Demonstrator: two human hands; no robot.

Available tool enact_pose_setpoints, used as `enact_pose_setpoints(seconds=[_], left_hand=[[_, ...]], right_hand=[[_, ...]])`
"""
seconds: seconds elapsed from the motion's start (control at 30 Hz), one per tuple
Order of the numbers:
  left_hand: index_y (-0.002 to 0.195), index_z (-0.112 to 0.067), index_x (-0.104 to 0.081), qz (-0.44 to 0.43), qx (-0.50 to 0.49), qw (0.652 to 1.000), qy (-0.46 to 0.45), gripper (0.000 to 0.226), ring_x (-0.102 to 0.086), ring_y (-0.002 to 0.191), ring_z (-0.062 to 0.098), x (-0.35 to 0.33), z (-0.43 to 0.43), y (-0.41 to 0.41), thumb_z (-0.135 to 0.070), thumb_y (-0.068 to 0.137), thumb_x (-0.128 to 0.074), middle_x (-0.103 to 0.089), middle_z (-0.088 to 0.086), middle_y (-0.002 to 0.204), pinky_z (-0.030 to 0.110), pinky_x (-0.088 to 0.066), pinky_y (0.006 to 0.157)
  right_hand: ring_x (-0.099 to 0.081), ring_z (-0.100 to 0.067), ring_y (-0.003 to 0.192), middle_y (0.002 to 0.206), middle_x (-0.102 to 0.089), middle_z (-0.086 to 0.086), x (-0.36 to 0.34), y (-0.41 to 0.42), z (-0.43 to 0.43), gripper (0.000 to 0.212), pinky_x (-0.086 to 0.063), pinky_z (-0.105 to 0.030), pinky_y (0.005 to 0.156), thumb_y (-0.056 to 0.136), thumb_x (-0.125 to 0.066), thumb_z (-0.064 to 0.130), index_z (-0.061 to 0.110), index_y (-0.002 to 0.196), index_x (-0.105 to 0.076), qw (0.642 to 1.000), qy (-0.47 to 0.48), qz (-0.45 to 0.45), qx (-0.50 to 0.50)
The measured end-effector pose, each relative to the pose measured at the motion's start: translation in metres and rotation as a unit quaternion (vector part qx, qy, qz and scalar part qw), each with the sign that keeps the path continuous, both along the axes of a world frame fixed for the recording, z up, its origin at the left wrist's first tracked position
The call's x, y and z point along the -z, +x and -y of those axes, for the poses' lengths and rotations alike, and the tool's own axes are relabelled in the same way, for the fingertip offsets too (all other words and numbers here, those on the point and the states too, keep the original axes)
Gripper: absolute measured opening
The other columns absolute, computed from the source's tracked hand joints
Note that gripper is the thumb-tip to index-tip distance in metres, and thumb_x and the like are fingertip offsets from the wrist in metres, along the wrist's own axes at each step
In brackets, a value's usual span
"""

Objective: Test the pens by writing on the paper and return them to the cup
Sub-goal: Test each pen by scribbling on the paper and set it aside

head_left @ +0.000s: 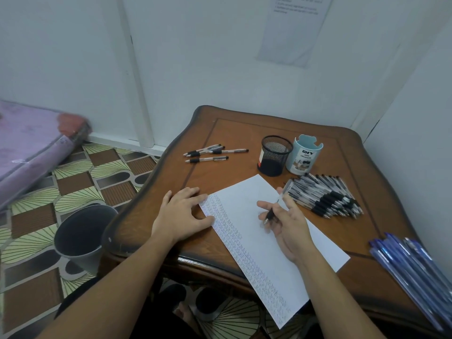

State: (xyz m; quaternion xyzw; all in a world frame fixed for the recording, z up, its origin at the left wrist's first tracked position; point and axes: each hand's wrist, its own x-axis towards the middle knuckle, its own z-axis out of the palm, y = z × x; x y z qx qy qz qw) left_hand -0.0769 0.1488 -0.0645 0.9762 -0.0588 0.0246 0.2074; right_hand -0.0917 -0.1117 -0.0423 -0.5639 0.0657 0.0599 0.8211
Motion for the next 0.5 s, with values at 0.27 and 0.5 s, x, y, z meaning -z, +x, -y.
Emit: enact_pose_setpoints(seconds=[0.27, 0.5], left_hand=[[0.137, -0.043, -0.048, 0.005, 0.0, 1.0, 0.003, 0.086, -0.02, 0.143, 0.003, -0.001, -0.001, 0.0, -0.082, 0.062, -0.033, -0.034, -0.017, 0.152, 0.043, 0.0, 0.119], [0.138, -0.044, -0.047, -0.001, -0.002, 1.0, 0.01, 0.086, -0.019, 0.143, 0.003, -0.001, -0.001, 0.0, -0.083, 0.062, -0.033, -0.033, -0.018, 0.152, 0.043, 0.0, 0.119]], right_hand=[[-0.066, -0.015, 0.064, 0.078, -0.063, -0.009, -0.024, 0.02, 0.039, 0.016, -0.051, -0.02, 0.049, 0.1, -0.048, 0.001, 0.011, 0.108, -0.056, 0.991, 0.085, -0.082, 0.062], [-0.058, -0.023, 0.078, 0.095, -0.065, -0.012, -0.042, 0.036, 0.069, 0.018, -0.048, -0.037, 0.066, 0.098, -0.05, 0.002, 0.011, 0.108, -0.062, 0.725, -0.678, 0.061, 0.102]])
